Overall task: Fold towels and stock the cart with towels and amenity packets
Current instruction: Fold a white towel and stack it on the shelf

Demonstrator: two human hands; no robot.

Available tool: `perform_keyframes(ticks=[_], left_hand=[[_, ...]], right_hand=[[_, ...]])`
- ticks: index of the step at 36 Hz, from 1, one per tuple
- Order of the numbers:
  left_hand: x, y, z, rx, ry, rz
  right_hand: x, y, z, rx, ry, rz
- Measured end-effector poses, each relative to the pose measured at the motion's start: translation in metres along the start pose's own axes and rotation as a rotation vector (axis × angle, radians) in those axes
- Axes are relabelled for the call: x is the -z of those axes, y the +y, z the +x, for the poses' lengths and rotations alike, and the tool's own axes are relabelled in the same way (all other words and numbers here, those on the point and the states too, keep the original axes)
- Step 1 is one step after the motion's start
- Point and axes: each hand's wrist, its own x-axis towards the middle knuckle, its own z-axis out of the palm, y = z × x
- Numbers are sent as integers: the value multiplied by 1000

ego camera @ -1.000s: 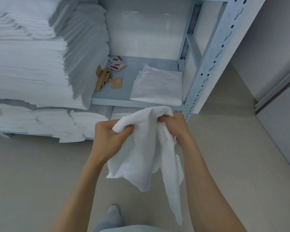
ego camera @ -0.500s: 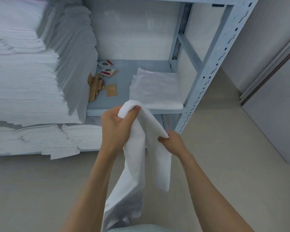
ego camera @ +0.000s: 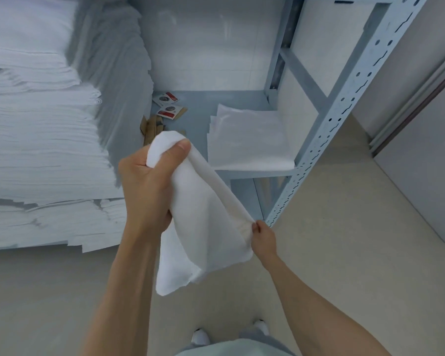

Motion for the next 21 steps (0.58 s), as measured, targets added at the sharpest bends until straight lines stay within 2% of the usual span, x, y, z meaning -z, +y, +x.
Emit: perform_keyframes(ticks=[3, 9, 14, 17, 21], left_hand=[[4, -6, 8, 17, 63, 55], [4, -34, 12, 40, 115, 397], [21, -58, 11, 117, 149, 507], [40, -67, 8, 160, 211, 560], [50, -80, 3, 202, 247, 637]], right_hand=[[3, -12, 4, 58, 30, -101], [13, -57, 14, 351, 86, -261], [29, -64, 20, 475, 191, -328], [59, -57, 34, 434, 303, -429], [98, -46, 54, 235, 398, -363]])
